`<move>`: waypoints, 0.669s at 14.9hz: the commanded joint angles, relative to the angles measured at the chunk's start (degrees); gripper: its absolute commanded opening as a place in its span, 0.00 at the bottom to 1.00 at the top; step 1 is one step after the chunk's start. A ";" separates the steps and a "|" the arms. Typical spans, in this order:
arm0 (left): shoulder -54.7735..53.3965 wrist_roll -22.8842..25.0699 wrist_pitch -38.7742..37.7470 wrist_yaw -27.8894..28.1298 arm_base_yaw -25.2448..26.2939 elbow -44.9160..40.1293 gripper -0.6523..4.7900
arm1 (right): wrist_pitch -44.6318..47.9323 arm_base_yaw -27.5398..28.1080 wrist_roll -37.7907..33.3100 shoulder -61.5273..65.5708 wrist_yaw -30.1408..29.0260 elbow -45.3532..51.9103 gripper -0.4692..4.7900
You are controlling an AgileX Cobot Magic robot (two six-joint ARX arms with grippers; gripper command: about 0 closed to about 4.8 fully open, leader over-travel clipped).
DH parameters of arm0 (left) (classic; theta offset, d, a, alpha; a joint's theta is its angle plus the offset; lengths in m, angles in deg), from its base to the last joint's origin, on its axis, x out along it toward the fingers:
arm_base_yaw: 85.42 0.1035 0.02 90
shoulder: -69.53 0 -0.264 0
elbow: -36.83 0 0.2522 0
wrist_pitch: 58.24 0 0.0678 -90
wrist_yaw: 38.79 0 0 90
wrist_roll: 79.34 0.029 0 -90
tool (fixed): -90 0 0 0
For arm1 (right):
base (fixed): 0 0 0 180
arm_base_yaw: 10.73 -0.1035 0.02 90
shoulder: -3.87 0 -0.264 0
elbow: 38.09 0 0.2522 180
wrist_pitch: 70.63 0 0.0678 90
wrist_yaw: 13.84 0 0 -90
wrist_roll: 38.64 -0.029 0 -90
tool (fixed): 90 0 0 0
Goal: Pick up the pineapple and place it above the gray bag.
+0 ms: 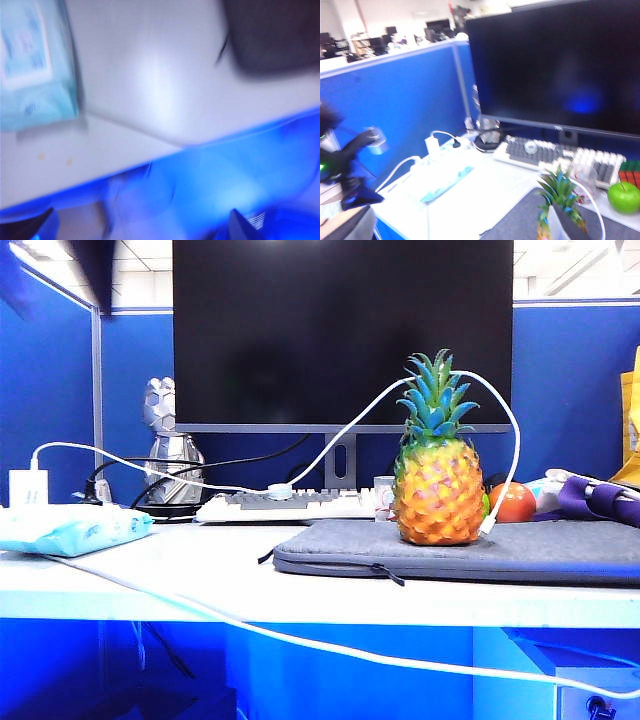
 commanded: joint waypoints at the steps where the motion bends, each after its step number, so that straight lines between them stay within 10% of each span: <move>1: 20.28 0.04 10.23 0.28 -0.31 -12.44 1.00 | -5.68 -0.04 3.34 -0.17 -0.09 0.66 1.00; 4: 44.98 -0.07 17.62 3.41 -0.31 -22.75 1.00 | -6.73 -0.02 8.61 -4.98 4.44 11.56 1.00; 10: 69.16 -4.90 18.08 8.44 -0.33 -41.64 1.00 | 6.95 0.20 -4.04 -29.00 17.07 28.50 1.00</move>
